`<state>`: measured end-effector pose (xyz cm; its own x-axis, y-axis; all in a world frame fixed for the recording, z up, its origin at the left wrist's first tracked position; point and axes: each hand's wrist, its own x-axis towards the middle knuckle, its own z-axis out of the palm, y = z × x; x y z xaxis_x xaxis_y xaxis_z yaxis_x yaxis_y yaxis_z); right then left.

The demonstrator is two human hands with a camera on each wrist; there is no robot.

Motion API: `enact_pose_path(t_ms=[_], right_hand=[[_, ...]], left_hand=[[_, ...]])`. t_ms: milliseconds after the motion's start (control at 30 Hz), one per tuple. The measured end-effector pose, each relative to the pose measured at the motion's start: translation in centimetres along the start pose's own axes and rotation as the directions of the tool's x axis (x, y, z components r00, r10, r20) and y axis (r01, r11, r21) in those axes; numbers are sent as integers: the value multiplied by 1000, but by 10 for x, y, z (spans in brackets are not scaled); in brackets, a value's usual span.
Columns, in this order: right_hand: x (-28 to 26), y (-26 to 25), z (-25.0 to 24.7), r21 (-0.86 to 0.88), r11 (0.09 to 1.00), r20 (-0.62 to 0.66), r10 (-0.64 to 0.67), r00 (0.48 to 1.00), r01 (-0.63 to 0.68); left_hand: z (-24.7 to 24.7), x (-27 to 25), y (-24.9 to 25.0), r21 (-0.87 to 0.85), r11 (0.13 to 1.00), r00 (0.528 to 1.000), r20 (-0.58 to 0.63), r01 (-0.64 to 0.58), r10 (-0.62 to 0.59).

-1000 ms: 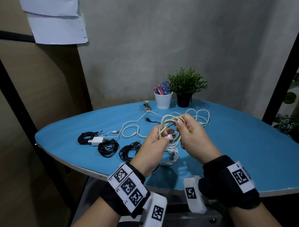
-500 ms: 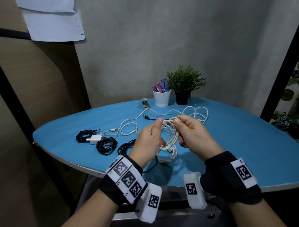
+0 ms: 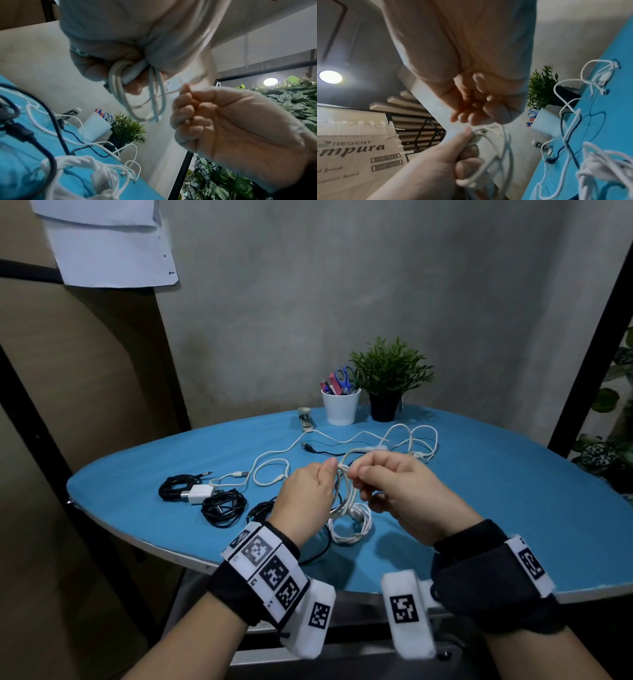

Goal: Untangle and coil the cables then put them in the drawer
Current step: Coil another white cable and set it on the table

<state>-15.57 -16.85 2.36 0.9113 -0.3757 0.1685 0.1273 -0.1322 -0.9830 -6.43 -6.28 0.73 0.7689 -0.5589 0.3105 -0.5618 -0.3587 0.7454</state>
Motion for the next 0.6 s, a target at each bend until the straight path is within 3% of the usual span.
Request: enact_pose_path(t_ms=[133, 233, 300, 433, 600], right_hand=[[4, -8, -6, -44, 998, -139, 42, 989, -49], [9, -5, -16, -206, 979, -320, -55, 946, -13], [10, 0, -19, -305, 952, -285, -106, 953, 14], [8, 2, -19, -335, 942, -116, -54, 992, 13], [5, 0, -20, -265, 964, -150, -66, 987, 24]], left_hand=[[5, -2, -7, -110, 994, 1000, -4, 9, -10], [2, -2, -8, -233, 972, 1000, 22, -9, 14], [-1, -1, -7, -314, 949, 997, 69, -20, 44], [-5, 2, -5, -388, 920, 993, 72, -55, 90], [-14, 2, 0, -293, 953, 997, -2, -73, 75]])
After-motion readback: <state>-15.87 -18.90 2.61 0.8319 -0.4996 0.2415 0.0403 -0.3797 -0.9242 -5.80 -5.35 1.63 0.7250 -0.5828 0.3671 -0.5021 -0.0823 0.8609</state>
